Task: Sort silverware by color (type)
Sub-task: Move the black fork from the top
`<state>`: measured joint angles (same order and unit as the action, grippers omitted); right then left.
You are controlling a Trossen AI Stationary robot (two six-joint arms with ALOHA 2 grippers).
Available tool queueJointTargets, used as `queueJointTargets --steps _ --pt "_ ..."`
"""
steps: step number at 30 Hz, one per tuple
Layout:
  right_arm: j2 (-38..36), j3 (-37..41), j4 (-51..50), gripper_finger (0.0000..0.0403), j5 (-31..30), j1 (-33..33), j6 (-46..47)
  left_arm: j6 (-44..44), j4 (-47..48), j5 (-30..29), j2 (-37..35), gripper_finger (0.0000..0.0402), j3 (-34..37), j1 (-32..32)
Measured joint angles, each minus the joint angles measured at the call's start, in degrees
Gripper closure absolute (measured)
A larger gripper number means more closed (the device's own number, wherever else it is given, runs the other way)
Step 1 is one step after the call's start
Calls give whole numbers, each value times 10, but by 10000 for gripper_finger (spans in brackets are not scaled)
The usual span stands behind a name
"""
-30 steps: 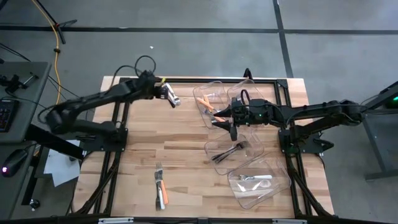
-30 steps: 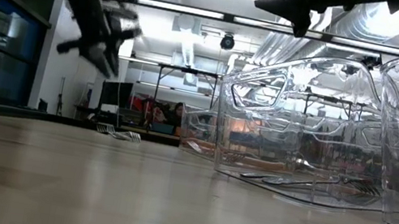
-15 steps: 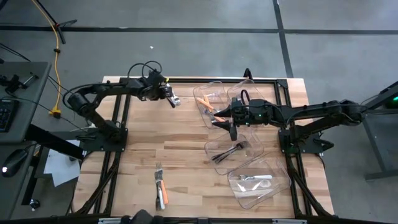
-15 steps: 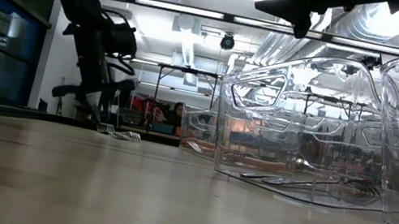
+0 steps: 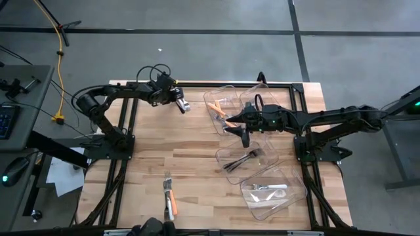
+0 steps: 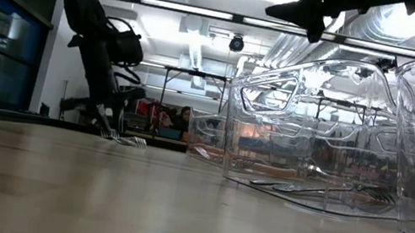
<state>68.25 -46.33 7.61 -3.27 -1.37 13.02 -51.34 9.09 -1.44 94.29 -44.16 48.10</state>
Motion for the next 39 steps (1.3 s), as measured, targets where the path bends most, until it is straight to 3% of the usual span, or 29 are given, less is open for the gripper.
queueJointTargets --steps 14,22,30,39 --pt "0 0 -12 217 -1 0 0 -21 -12 4 26 347 -1 1" --pt "0 0 -14 217 -1 0 0 -1 25 12 12 394 0 -1" --pt "0 0 -14 217 -1 0 0 95 143 46 2 398 -3 -13" --pt "0 0 -14 217 0 0 0 197 332 16 -82 400 6 -74"
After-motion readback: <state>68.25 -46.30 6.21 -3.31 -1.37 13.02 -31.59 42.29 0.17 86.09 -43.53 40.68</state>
